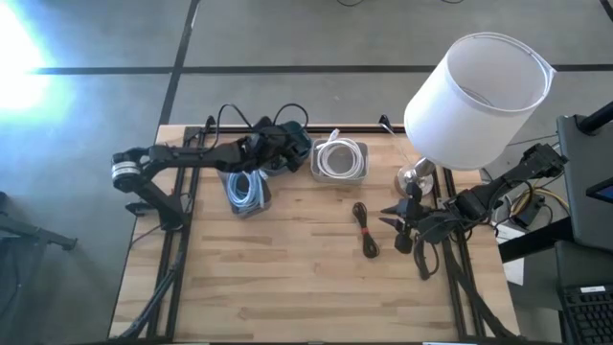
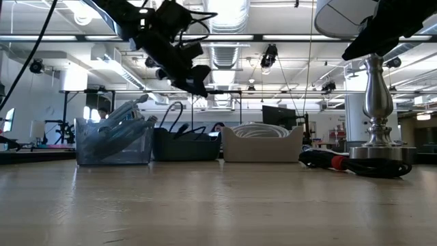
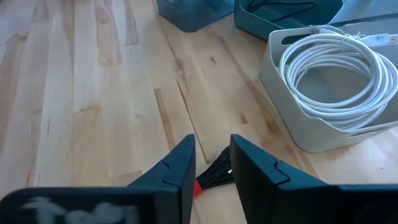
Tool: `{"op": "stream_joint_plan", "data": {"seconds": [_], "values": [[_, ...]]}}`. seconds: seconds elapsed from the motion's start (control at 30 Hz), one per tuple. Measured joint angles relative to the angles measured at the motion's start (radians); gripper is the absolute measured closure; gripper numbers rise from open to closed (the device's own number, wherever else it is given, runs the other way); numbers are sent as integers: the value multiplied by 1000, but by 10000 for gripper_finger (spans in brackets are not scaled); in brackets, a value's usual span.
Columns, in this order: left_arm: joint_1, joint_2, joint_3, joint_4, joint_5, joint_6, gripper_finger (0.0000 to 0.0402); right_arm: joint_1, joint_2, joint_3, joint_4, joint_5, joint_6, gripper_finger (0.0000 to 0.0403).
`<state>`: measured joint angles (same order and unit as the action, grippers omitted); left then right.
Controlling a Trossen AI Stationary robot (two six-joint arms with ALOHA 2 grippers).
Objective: Pick & Place USB Port
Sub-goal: Put the bottom left black charger cable into the dark green bin, then put the left black charger cable into the dark green bin
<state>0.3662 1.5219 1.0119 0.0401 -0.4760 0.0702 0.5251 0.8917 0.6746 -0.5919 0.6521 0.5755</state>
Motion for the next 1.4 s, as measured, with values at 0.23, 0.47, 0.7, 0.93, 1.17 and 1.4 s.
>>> {"op": "stream_joint_plan", "data": {"seconds": [0.23, 0.47, 0.7, 0.93, 1.17, 1.4], "values": [[12, 0, -3, -124, 1, -91, 199, 0, 0, -3, 0, 0, 0, 303], [7, 0, -3, -79, 135, -146, 199, 0, 0, -6, 4, 0, 0, 303], [-3, 0, -3, 50, 410, -250, 199, -3, 0, -11, 9, 2, 49, 303], [-53, 0, -3, 152, 492, -302, 199, -33, 0, -53, 95, -11, 85, 303], [-104, 0, -3, 154, 493, -302, 199, -47, 0, -86, 115, -29, 130, 303], [-120, 0, -3, 154, 492, -302, 200, -46, 2, -188, 286, -51, 196, 303]]}}
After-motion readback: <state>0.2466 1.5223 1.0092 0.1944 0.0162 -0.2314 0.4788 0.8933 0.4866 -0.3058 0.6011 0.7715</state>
